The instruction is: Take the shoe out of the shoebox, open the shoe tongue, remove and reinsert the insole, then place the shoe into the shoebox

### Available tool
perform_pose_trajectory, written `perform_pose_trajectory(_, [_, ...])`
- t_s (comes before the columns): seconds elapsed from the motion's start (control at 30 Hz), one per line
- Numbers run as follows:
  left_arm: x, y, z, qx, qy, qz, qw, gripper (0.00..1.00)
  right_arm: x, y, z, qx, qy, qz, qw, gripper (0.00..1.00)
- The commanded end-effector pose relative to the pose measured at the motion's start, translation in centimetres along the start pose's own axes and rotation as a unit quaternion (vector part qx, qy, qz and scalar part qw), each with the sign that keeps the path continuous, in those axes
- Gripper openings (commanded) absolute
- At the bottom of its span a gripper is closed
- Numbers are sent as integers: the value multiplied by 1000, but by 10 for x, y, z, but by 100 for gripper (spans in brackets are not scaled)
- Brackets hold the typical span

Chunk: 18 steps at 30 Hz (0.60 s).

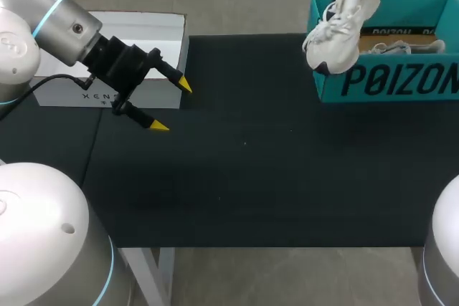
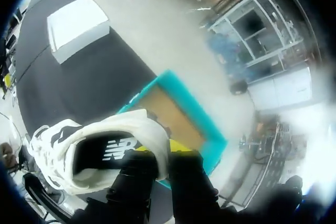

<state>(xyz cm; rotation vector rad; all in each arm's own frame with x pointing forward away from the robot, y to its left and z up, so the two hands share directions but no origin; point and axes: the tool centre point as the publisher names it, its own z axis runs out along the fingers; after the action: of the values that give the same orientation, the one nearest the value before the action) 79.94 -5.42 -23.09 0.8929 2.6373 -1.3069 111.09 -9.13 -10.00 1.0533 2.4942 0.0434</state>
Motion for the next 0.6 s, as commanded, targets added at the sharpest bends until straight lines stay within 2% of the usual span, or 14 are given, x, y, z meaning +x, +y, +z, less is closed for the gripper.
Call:
perform_pose_trajectory(0.03, [0, 0, 0, -1, 1, 0, 1000, 100, -25, -10, 6, 63, -52, 173, 982, 0])
perform_pose_trajectory(0.13, [0, 0, 0, -1, 1, 0, 1000, 100, -49, -22, 16, 90, -56, 225, 969, 0])
perform_pose_trajectory(0.17, [0, 0, 0, -1, 1, 0, 1000, 100, -57, -27, 19, 108, -73, 246, 961, 0])
perform_pose_trajectory(0.27, [0, 0, 0, -1, 1, 0, 1000, 100, -73, -40, 20, 115, -76, 288, 948, 0])
perform_pose_trajectory(0.6, [0, 0, 0, -1, 1, 0, 1000, 100, -73, -40, 20, 115, -76, 288, 948, 0])
